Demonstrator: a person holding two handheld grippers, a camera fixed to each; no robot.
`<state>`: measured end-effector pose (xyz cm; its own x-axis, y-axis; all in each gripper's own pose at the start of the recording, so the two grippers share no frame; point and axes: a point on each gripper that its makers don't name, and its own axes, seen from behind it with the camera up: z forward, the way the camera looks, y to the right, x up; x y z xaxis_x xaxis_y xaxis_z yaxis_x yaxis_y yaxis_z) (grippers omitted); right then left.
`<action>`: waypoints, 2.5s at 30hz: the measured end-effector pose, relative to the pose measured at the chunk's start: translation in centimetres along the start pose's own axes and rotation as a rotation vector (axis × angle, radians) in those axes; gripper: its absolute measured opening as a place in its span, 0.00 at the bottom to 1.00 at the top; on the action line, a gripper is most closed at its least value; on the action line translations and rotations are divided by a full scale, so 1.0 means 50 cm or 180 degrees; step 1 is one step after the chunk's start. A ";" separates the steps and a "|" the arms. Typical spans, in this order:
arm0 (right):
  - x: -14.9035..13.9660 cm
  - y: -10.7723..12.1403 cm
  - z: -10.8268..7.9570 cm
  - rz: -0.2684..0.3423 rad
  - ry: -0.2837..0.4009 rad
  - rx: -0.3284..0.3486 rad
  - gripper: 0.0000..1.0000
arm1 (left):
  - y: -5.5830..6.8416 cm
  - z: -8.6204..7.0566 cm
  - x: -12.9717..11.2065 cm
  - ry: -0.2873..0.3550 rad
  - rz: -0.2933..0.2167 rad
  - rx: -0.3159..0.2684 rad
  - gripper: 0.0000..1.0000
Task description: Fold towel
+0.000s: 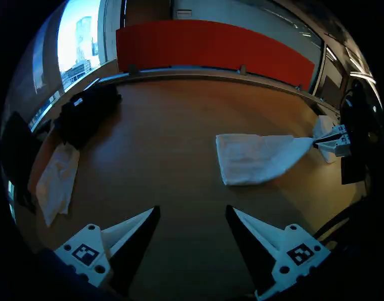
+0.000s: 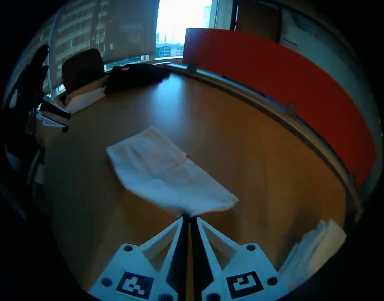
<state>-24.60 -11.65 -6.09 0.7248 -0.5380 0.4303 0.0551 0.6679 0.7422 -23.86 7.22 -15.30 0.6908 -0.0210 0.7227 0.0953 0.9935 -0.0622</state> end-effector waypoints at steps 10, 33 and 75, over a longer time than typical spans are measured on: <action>0.044 0.024 -0.032 -0.0090 0.0106 -0.0056 0.03 | 0.003 -0.005 0.001 0.0012 -0.0003 -0.0007 0.97; 0.192 -0.062 0.020 -0.0622 0.0260 0.0373 0.03 | 0.002 -0.029 -0.013 0.0040 -0.0144 0.0012 0.97; 0.174 -0.248 0.201 -0.1046 -0.0109 0.1124 0.05 | -0.042 -0.075 -0.056 0.0044 -0.0313 0.0182 0.97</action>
<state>-25.87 -29.80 -6.37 0.6847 -0.7119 0.1560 0.0365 0.2473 0.9682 -23.29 4.79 -19.79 0.6901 -0.1198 0.7138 0.1223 0.9913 0.0482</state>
